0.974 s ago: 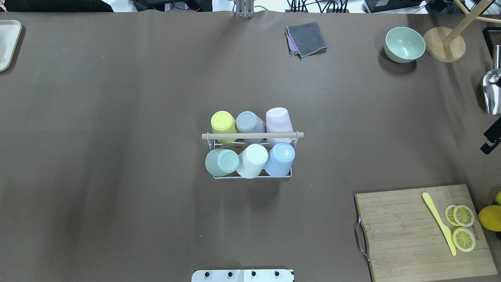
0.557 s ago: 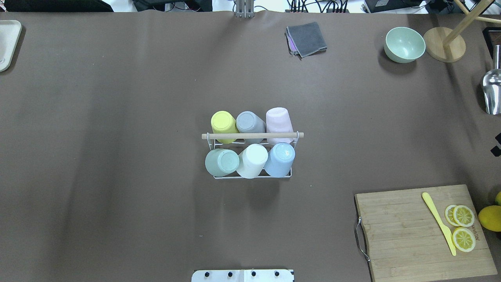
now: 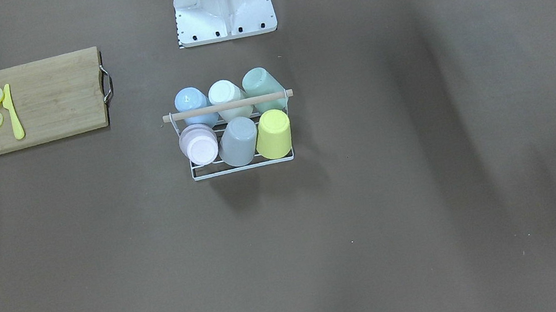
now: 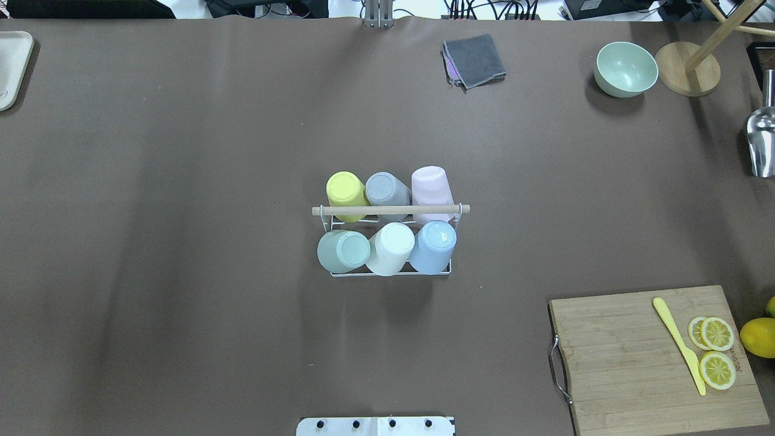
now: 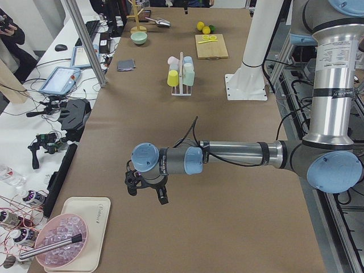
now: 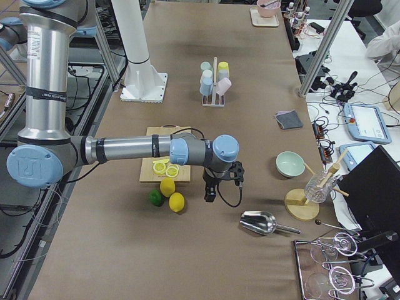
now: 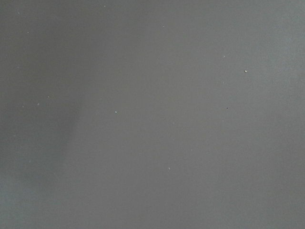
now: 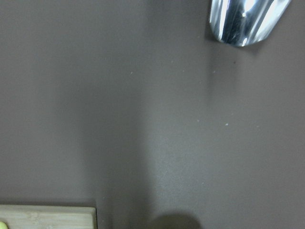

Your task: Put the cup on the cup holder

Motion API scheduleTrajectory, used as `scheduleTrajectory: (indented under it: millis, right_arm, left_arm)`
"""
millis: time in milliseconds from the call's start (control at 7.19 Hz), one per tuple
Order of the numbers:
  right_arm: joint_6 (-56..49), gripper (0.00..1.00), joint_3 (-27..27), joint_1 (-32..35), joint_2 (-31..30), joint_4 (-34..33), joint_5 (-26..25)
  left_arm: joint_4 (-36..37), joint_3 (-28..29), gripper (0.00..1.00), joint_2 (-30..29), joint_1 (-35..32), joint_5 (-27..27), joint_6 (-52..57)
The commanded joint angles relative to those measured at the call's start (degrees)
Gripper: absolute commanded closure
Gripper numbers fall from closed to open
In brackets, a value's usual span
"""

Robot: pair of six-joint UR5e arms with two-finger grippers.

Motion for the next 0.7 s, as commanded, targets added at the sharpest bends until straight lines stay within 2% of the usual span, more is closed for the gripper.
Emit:
scheduleTrajectory:
  millis: [0, 557]
  right_arm:
    - [0.6, 0.02, 1.9, 4.6, 0.5, 0.6, -2.5]
    - [4.0, 0.01, 1.5, 7.0, 0.8, 0.4, -2.9]
  left_arm:
    - [0.0, -1.0, 0.03, -2.6, 0.8, 5.1, -2.6]
    - [0.2, -1.1, 0.03, -1.9, 0.5, 3.4, -2.3]
